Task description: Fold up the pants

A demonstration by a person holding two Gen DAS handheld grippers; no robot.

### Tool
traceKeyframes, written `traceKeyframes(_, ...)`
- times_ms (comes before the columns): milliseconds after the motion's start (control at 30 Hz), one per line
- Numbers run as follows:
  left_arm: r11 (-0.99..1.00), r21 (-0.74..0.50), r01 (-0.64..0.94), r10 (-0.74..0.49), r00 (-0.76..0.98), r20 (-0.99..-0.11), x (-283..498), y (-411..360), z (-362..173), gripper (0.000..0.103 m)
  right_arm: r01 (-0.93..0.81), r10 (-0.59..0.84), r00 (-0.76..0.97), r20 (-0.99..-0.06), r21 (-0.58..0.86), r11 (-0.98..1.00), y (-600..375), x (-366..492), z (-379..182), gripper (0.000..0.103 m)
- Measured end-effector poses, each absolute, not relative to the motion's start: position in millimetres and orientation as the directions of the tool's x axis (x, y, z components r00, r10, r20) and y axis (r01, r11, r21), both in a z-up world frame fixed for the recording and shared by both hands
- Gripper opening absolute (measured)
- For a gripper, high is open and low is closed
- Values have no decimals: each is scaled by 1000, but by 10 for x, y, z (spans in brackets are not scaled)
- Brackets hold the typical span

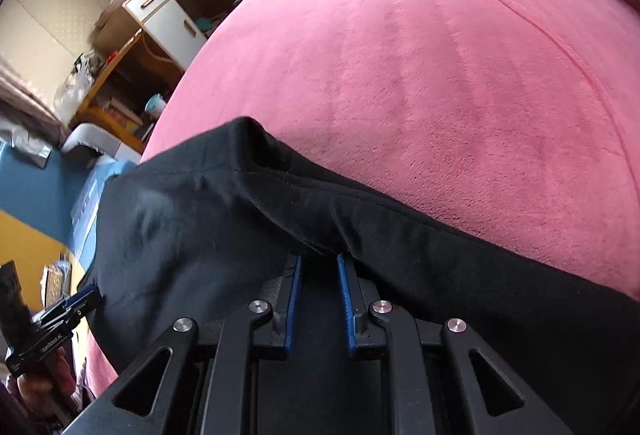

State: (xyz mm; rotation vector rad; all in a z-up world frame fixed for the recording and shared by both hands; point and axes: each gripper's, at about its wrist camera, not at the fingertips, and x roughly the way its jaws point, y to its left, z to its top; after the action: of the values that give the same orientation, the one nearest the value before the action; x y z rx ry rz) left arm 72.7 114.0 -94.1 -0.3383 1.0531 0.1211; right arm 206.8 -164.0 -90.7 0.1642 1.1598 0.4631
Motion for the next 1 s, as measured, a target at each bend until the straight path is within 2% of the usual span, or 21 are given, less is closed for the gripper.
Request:
traceKeyframes(67, 929, -211, -303, -28, 511, -859, 677, 1318, -847, 34, -273, 416, 334, -846, 336, 901, -1603, 2003, -835, 21)
traceKeyframes(100, 919, -199, -339, 4, 516, -857, 626, 1429, -791, 38, -276, 406, 344, -847, 322, 906, -1607, 1943, -795, 23)
traceKeyframes(133, 902, -209, -378, 21, 520, -854, 586, 1585, -747, 39, -277, 405, 352, -844, 319, 906, -1630, 1877, -756, 28)
traceKeyframes(300, 779, -328, -535, 2, 525, -851, 329, 2208, -763, 44, -313, 444, 360, -820, 343, 886, -1689, 1519, -643, 37)
traceKeyframes(367, 760, -341, -553, -20, 505, -863, 272, 2318, -828, 45, -332, 457, 351, -817, 348, 877, -1689, 1332, -654, 42)
traceKeyframes(600, 769, -341, -541, -82, 445, -892, 280, 2133, -1113, 44, -339, 447, 324, -834, 339, 877, -1745, 866, -820, 46)
traceKeyframes(700, 798, -237, -554, -4, 388, -922, 348, 1997, -1162, 44, -307, 437, 319, -841, 345, 887, -1761, 813, -915, 46)
traceKeyframes(833, 790, -227, -569, 5, 376, -927, 351, 1975, -1228, 44, -299, 432, 319, -844, 343, 890, -1793, 784, -993, 47)
traceKeyframes(1000, 801, -157, -578, 146, 443, -885, 325, 1876, -882, 44, -310, 433, 335, -837, 336, 889, -1769, 737, -1009, 56)
